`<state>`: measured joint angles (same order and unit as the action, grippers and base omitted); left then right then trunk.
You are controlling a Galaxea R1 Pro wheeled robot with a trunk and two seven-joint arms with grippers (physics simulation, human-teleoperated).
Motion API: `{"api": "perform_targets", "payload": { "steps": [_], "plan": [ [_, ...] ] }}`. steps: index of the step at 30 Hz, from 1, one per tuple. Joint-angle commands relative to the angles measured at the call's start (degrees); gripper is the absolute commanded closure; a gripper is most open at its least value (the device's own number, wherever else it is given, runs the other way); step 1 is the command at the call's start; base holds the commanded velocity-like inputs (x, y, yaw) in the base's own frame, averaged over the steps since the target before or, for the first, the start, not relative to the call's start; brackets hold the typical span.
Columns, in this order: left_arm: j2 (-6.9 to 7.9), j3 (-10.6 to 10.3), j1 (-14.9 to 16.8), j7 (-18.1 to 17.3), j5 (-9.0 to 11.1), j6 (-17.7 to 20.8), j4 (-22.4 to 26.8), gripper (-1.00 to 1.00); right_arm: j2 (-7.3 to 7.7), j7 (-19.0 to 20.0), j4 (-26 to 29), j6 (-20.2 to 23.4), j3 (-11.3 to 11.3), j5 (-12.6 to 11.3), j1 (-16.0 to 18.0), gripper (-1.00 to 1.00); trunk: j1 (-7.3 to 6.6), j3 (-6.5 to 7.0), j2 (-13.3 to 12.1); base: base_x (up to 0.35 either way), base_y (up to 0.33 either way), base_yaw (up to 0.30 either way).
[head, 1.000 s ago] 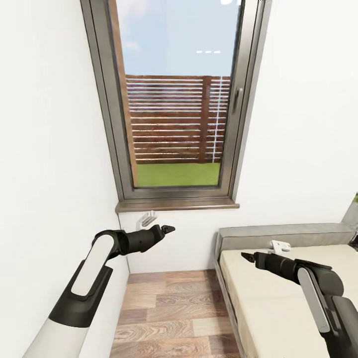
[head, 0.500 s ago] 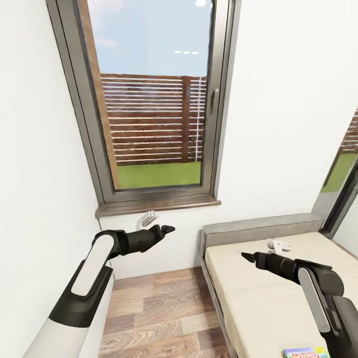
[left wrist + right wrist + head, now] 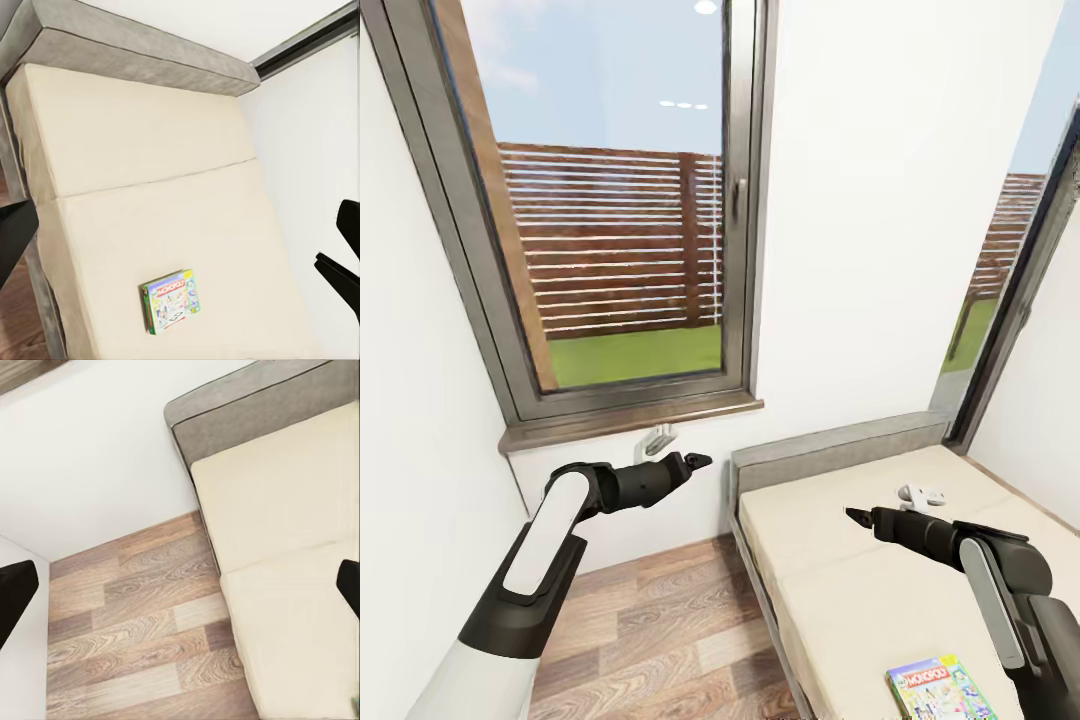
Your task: Put all the toys in the child's room - the three board games (two on the bed and one on the table), the two jigsaw puzzles on the table, and the tennis ball on the table - inside the toy box on the table in the child's room.
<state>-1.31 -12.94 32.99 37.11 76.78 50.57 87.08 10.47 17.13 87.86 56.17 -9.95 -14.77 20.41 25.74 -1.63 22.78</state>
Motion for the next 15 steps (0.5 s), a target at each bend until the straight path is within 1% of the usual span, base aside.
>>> {"api": "perform_targets", "payload": {
  "steps": [1, 10, 15],
  "plan": [
    [-0.01, 0.0, 0.1, 0.6, 0.6, 0.1, 0.1, -1.0, 0.01, 0.4, 0.0, 0.3, -0.1, 0.3, 0.1, -1.0, 0.04, -0.14, 0.1, 0.0, 0.0, -0.283],
    [-0.01, 0.0, 0.1, 0.6, 0.6, 0.1, 0.1, -1.0, 0.0, 0.4, 0.0, 0.3, -0.1, 0.3, 0.1, -1.0, 0.04, -0.14, 0.1, 0.0, 0.0, -0.284],
    [-0.01, 0.0, 0.1, 0.6, 0.6, 0.1, 0.1, -1.0, -0.01, 0.4, 0.0, 0.3, -0.1, 0.3, 0.1, -1.0, 0.04, -0.14, 0.1, 0.0, 0.0, -0.235]
  ]
}}
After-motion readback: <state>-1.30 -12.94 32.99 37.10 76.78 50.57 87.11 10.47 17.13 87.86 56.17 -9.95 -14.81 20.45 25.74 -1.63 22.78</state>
